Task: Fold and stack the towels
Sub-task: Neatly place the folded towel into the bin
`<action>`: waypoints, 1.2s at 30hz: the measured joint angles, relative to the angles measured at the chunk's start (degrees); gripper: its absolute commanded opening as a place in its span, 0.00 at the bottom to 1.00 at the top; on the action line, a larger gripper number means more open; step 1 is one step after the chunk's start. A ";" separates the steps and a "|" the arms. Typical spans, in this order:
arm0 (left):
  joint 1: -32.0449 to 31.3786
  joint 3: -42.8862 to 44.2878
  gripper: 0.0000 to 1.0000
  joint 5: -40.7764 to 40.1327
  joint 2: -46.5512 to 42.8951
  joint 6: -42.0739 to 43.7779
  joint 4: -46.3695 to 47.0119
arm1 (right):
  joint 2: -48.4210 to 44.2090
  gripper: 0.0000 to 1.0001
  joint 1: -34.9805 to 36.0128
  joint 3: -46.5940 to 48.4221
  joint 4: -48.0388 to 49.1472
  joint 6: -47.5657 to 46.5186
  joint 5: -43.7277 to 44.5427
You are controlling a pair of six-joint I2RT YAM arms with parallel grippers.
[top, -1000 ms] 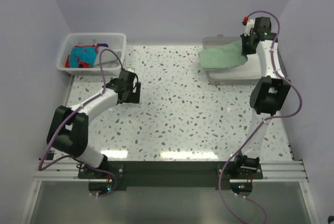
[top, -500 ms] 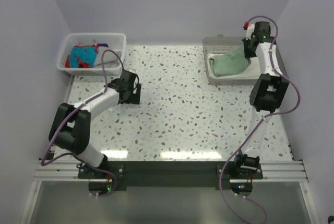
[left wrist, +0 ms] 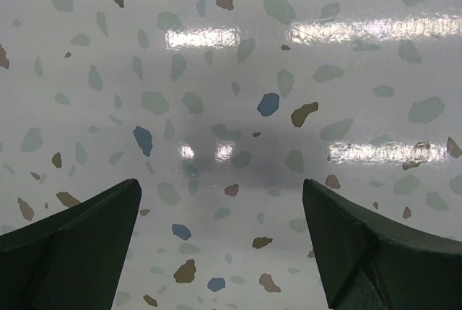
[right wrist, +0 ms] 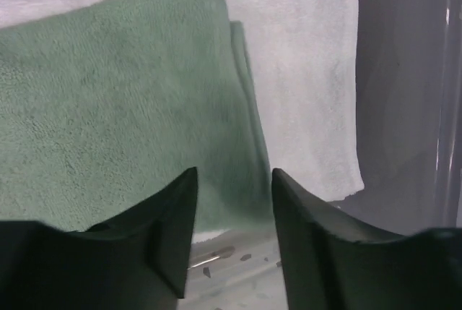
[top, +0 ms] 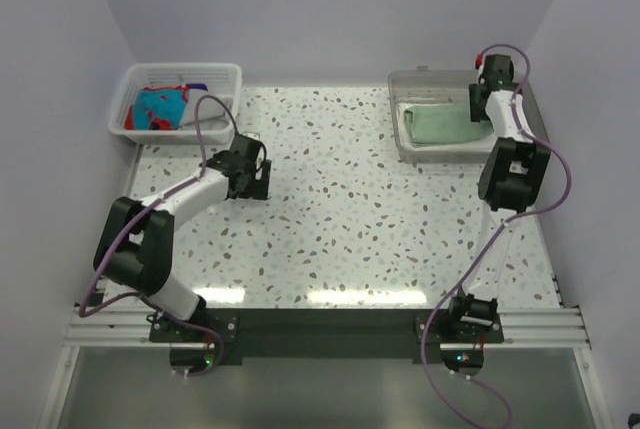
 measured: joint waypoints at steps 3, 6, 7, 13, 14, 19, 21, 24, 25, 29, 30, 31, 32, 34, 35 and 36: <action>0.00 0.00 1.00 0.22 0.02 0.02 0.04 | 0.72 0.63 -0.04 -0.02 0.85 1.33 3.17; 0.00 0.00 1.00 0.37 0.09 0.02 0.07 | -0.28 0.65 -0.04 -2.38 4.11 3.93 4.20; 0.00 0.00 1.00 0.39 0.11 0.02 0.09 | -1.51 0.63 -0.04 -4.72 5.79 5.11 3.04; 0.00 0.00 1.00 0.52 0.09 0.02 0.24 | -9.90 0.39 0.57 -16.41 13.94 12.22 -12.52; 0.00 0.00 1.00 0.52 0.09 0.02 0.26 | -10.25 0.37 1.01 -16.41 15.54 13.62 -15.15; 0.00 0.00 1.00 0.55 0.09 0.02 0.33 | -10.08 0.21 4.46 -16.04 21.46 20.44 -24.85; 0.00 0.00 1.00 0.55 0.09 0.02 0.42 | -9.25 0.16 5.86 -15.52 23.37 22.86 -27.36; 0.00 0.00 1.00 0.55 0.09 0.02 0.57 | -6.97 0.13 7.50 -14.69 25.68 26.14 -30.21; 0.00 0.00 1.00 0.55 0.09 0.02 0.61 | -6.29 0.13 7.80 -14.47 26.08 26.82 -30.77; 0.00 0.00 1.00 0.74 0.09 0.02 0.63 | -1.70 0.12 8.74 -12.50 26.08 29.59 -32.87; 0.00 0.00 1.00 0.76 0.09 0.02 0.63 | -0.55 0.12 8.87 -11.93 25.83 30.23 -33.05; 0.00 0.00 1.00 0.79 0.09 0.02 0.63 | 0.46 0.12 9.07 -11.65 25.55 30.86 -33.22; 0.00 0.00 1.00 0.79 0.09 0.02 0.63 | 1.11 0.12 9.16 -11.56 25.33 31.39 -33.38; 0.00 0.00 1.00 0.90 0.07 0.02 0.63 | 2.51 0.15 9.38 -11.56 24.90 32.74 -34.27; 0.00 0.00 1.00 0.94 0.07 0.02 0.63 | 2.93 0.16 9.46 -11.56 24.79 33.35 -34.51; 0.00 0.00 1.00 0.98 0.07 0.02 0.66 | 3.37 0.20 9.49 -11.56 24.72 33.97 -34.86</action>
